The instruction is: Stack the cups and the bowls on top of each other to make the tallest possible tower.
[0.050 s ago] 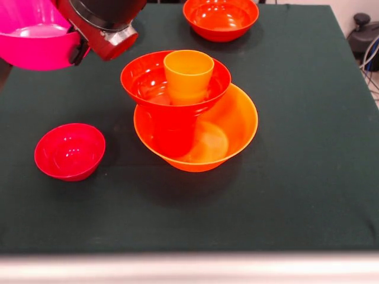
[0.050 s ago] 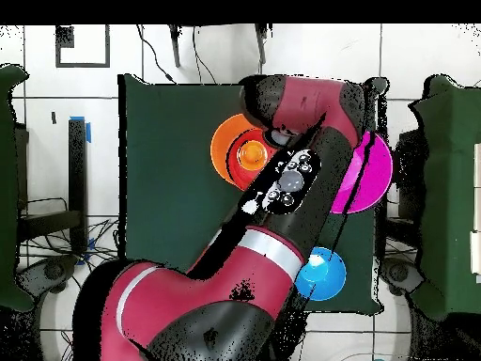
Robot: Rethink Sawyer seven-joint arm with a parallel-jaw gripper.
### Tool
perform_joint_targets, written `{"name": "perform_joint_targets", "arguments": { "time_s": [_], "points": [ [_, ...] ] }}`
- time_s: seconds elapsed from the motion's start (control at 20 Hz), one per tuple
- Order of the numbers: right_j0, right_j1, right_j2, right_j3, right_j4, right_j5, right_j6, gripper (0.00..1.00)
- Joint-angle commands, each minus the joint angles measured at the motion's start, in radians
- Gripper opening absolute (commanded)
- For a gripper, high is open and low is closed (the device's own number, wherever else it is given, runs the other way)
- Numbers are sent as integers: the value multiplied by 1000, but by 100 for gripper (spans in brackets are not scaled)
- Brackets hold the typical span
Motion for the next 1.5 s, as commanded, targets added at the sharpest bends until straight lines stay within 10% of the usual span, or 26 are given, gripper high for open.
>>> {"name": "perform_joint_targets", "arguments": {
  "time_s": [0.05, 1.5],
  "points": [
    [29, 11, 15, -61, -40, 82, 106, 0],
    [114, 36, 4, -121, 106, 255, 258, 0]
  ]
}}
